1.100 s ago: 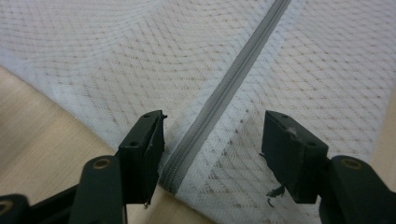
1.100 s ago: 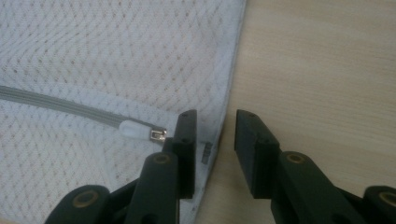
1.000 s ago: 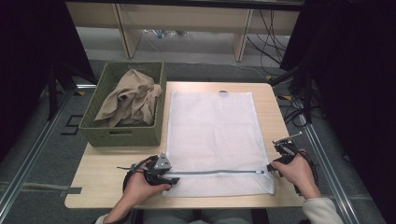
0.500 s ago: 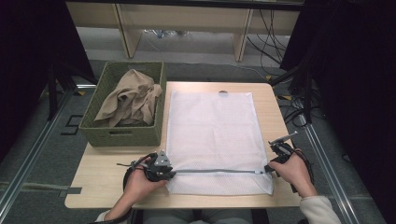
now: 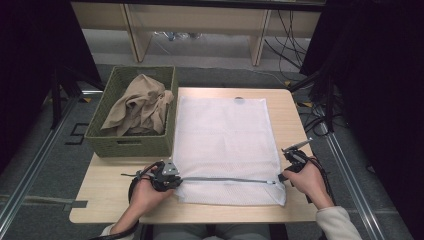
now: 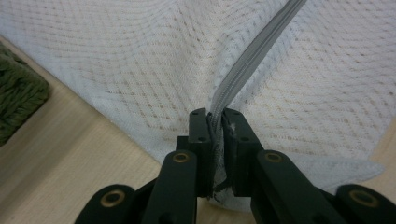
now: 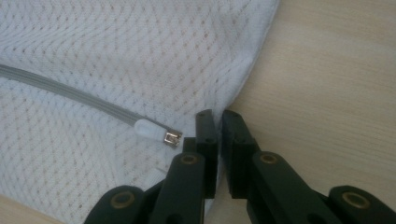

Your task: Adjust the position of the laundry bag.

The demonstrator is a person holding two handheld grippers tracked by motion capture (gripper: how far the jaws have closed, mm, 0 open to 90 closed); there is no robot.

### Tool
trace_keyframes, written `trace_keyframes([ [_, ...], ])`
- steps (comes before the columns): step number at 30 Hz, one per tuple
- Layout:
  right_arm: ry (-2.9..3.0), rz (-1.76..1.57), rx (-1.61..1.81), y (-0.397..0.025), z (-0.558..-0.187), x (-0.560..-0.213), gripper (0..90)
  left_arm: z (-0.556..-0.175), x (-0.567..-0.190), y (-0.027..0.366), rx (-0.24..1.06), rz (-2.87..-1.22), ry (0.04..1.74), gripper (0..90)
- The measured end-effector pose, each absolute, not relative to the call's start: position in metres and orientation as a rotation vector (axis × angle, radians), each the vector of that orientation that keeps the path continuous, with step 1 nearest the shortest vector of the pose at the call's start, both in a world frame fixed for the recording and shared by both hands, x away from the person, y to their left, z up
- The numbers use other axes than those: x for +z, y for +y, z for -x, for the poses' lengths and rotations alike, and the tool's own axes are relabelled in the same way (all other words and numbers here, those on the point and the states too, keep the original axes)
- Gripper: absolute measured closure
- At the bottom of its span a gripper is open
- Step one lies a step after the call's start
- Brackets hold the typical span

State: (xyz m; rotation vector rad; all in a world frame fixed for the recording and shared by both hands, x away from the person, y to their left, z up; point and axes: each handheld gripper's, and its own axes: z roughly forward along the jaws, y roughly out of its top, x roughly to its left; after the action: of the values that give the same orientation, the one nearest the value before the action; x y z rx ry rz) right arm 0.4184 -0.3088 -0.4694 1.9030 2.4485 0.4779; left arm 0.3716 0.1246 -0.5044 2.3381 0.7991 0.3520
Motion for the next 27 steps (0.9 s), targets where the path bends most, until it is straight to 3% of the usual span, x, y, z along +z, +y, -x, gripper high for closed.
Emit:
trace_keyframes([
  [6,2.462,-1.856,0.482,-0.311,-0.418,-0.47,85.4,-0.37,-0.502,0.127,0.343,-2.303,0.818,76.8],
  [10,2.449,-1.857,0.494,-0.314,-0.416,-0.465,83.4,-0.368,-0.496,0.132,0.327,-2.213,0.834,67.3],
  [12,2.432,-1.869,0.488,-0.316,-0.415,-0.461,81.3,-0.366,-0.492,0.135,0.322,-2.136,0.836,57.3],
  [15,2.36,-1.859,0.501,-0.321,-0.413,-0.451,74.1,-0.363,-0.489,0.138,0.347,-2.053,0.843,50.8],
  [21,2.314,-1.809,0.494,-0.326,-0.411,-0.446,68.2,-0.363,-0.483,0.139,0.372,-1.938,0.882,41.7],
  [27,2.375,-1.747,0.404,-0.328,-0.408,-0.448,70.0,-0.362,-0.481,0.136,0.377,-1.891,0.895,35.9],
])
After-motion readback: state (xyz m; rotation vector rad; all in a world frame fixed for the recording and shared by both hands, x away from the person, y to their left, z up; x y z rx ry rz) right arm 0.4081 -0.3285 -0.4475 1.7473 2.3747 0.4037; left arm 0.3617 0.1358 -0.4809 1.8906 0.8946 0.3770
